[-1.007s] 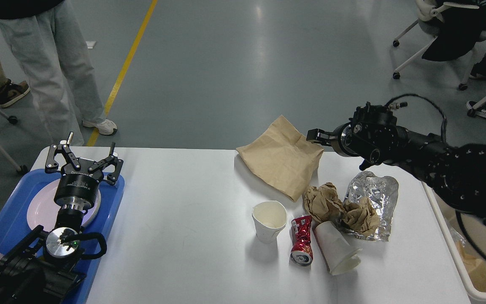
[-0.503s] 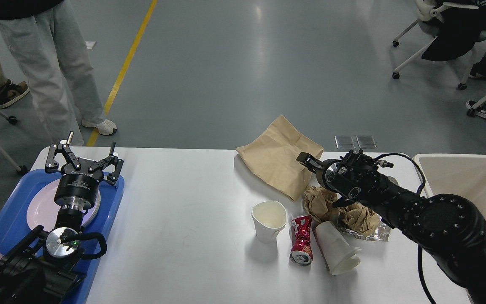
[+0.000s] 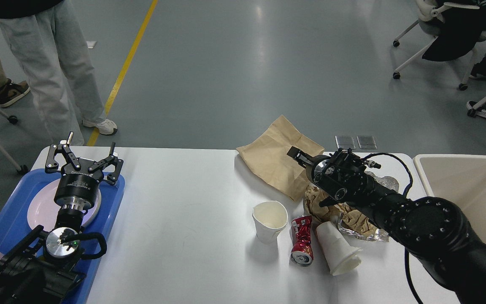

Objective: Tidy desktop
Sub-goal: 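Move the right gripper to the edge of the large brown paper bag, then grasp the large brown paper bag with the right gripper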

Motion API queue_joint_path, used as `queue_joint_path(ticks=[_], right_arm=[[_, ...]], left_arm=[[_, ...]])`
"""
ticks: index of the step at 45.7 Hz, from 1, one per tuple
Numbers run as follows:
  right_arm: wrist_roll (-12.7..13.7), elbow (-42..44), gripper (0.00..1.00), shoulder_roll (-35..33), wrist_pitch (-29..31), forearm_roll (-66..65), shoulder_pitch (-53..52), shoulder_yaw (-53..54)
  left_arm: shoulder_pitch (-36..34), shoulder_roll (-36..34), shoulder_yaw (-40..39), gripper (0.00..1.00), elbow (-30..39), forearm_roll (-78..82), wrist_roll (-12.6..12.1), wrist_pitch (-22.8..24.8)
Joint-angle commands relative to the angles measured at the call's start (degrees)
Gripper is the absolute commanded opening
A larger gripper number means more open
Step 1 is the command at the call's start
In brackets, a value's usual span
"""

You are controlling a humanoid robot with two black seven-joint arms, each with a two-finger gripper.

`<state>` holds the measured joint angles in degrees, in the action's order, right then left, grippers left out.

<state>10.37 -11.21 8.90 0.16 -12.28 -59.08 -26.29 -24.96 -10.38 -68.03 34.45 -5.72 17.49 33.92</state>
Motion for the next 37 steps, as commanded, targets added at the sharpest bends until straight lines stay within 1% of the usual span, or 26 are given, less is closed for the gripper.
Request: queue_joint_path(ticks=[1,3,14,18,33,35,37], right_arm=[[0.0,0.0,0.9,0.8,-0.2,-0.6,0.2,0.0],[0.0,0.0,0.88,1.0,-0.4,-0.6,0.4,0.0],[0.0,0.0,0.87,1.0,-1.0,-0.6,1.2,0.0],[0.0,0.0,0.82,1.0,-1.0,-0.6,1.6,0.0],[0.0,0.0,0.8,1.0,-1.2,-0.6,3.0,-0.1],[0.0,0.0,0.78,1.0,-1.2,-0.6,3.0,-0.1],[0.0,-0.1,0.73,1.0,-1.3,-0.6,3.0,-0.1]], left_arm=[[0.0,0.0,0.0,0.96,0.0,0.0,0.0,0.1],[0.0,0.0,0.0,0.96,0.0,0.0,0.0,0.0],[0.0,0.0,0.0,0.96,0.0,0.0,0.0,0.0],[0.0,0.0,0.0,0.96,0.0,0.0,0.0,0.0],[0.0,0.0,0.0,0.96,0.0,0.0,0.0,0.0],[0.0,0.0,0.1,0.96,0.0,0.0,0.0,0.0],[0.0,0.0,0.0,0.96,0.0,0.0,0.0,0.1]])
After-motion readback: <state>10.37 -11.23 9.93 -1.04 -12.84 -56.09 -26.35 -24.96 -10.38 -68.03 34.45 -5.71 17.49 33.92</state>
